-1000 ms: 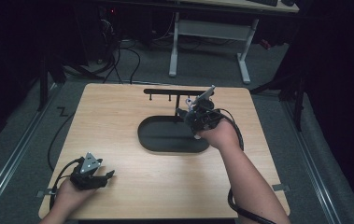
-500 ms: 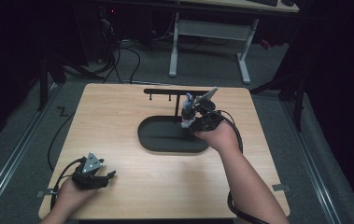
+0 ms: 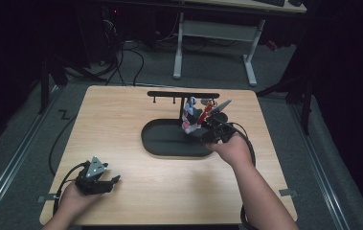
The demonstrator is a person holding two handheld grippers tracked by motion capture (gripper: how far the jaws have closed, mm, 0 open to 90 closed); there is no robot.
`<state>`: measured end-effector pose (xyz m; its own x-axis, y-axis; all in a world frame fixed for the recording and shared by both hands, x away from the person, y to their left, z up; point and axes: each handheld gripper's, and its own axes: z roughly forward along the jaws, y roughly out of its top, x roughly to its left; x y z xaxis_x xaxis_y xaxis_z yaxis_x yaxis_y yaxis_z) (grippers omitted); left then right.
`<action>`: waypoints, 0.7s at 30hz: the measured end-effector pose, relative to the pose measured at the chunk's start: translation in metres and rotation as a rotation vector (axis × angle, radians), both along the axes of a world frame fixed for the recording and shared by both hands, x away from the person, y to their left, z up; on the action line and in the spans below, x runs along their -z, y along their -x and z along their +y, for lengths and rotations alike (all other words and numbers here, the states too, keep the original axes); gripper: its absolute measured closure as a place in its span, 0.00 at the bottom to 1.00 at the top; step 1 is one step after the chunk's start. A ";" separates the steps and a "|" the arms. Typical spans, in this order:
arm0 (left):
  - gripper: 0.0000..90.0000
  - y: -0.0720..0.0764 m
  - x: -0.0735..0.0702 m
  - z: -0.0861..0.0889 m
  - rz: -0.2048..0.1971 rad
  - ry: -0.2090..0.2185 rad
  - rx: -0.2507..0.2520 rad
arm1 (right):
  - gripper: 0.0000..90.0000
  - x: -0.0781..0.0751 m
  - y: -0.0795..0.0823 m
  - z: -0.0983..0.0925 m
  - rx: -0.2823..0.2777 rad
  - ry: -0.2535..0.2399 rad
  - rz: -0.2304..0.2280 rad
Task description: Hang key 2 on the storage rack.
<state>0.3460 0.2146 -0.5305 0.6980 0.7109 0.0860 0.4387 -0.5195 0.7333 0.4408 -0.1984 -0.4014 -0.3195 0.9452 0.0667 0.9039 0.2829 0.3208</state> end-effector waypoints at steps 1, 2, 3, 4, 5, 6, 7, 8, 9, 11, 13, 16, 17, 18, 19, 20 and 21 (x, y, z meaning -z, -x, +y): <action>0.36 0.000 0.000 0.000 0.000 -0.001 0.002 | 0.36 0.002 0.001 -0.001 0.007 -0.003 0.006; 0.36 0.000 0.000 0.000 -0.001 -0.001 0.003 | 0.36 0.004 0.002 -0.003 0.004 -0.007 0.003; 0.36 0.001 0.000 -0.001 -0.003 0.001 0.004 | 0.36 0.006 0.003 -0.005 -0.001 -0.005 0.001; 0.36 0.001 0.000 -0.001 -0.001 0.001 0.005 | 0.36 0.008 0.005 -0.006 0.004 -0.008 0.000; 0.36 0.001 0.000 -0.001 0.000 0.001 0.007 | 0.36 0.011 0.006 -0.007 0.005 -0.016 -0.005; 0.36 0.001 0.000 -0.001 0.001 0.001 0.008 | 0.36 0.013 0.008 -0.009 0.006 -0.022 -0.008; 0.36 0.001 0.000 -0.001 0.001 -0.001 0.011 | 0.36 0.016 0.009 -0.010 -0.001 -0.022 -0.014; 0.36 0.001 0.000 -0.001 0.004 -0.002 0.012 | 0.36 0.019 0.011 -0.011 -0.008 -0.017 -0.019; 0.36 0.001 0.000 -0.002 0.005 -0.001 0.013 | 0.37 0.022 0.013 -0.013 -0.015 -0.012 -0.023; 0.36 0.001 0.000 -0.002 0.008 0.000 0.014 | 0.37 0.028 0.016 -0.015 -0.014 -0.022 -0.036; 0.36 0.001 0.001 -0.003 0.005 0.004 0.015 | 0.38 0.034 0.019 -0.018 -0.011 -0.031 -0.048; 0.36 0.001 0.001 -0.003 0.006 0.004 0.022 | 0.38 0.041 0.025 -0.022 -0.008 -0.044 -0.068; 0.36 0.001 0.001 -0.003 0.007 0.004 0.022 | 0.38 0.044 0.027 -0.024 -0.007 -0.057 -0.078; 0.36 0.001 0.001 -0.003 0.010 0.003 0.024 | 0.37 0.046 0.029 -0.026 -0.002 -0.065 -0.083; 0.35 0.001 0.001 -0.004 0.012 0.003 0.024 | 0.37 0.049 0.031 -0.028 0.003 -0.087 -0.094; 0.35 0.001 0.001 -0.004 0.012 0.004 0.025 | 0.37 0.052 0.033 -0.030 0.016 -0.119 -0.103; 0.35 0.001 0.001 -0.004 0.014 0.005 0.025 | 0.36 0.054 0.035 -0.033 0.020 -0.144 -0.114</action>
<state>0.3447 0.2107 -0.5311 0.7165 0.6938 0.0725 0.4358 -0.5263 0.7302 0.4054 -0.2315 -0.4554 -0.3135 0.9349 0.1661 0.8643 0.2085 0.4578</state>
